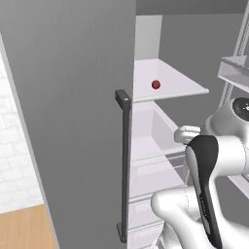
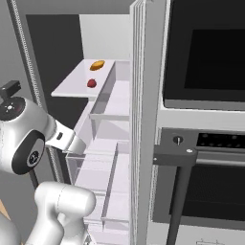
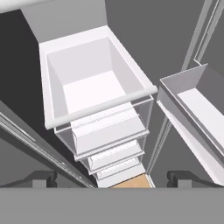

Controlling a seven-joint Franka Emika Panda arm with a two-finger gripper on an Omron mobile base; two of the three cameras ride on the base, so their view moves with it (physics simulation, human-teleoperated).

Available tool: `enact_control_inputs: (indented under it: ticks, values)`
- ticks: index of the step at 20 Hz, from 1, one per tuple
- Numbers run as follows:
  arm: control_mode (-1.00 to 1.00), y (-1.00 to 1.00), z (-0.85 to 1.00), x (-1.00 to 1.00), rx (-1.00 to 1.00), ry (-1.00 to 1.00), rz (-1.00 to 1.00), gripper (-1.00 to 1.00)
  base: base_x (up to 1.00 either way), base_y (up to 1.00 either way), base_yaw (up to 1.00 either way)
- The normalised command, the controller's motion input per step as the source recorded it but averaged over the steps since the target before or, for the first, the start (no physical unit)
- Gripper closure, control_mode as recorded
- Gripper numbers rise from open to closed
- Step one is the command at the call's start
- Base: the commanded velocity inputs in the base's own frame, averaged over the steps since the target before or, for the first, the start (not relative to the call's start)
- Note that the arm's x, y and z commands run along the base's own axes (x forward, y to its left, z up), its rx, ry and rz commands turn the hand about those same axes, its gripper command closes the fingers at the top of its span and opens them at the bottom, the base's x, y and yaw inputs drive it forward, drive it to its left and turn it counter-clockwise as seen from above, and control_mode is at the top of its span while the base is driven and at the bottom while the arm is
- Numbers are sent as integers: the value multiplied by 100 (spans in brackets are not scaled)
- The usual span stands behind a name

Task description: Take the strawberry from the fridge and place it on top of the pancake, located on the dining counter.

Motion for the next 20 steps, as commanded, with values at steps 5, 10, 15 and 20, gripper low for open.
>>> enact_control_inputs:
  ticks: [5,10,15,20]
  values:
    - [-100,0,1,11,0,-1,4,-100,10,0,1]
    - [-100,1,33,45,-5,-23,21,-100,0,0,0]
    - [-100,6,67,47,-10,-11,17,-100,0,0,0]
    - [-100,19,50,65,-3,0,2,-100,0,0,0]
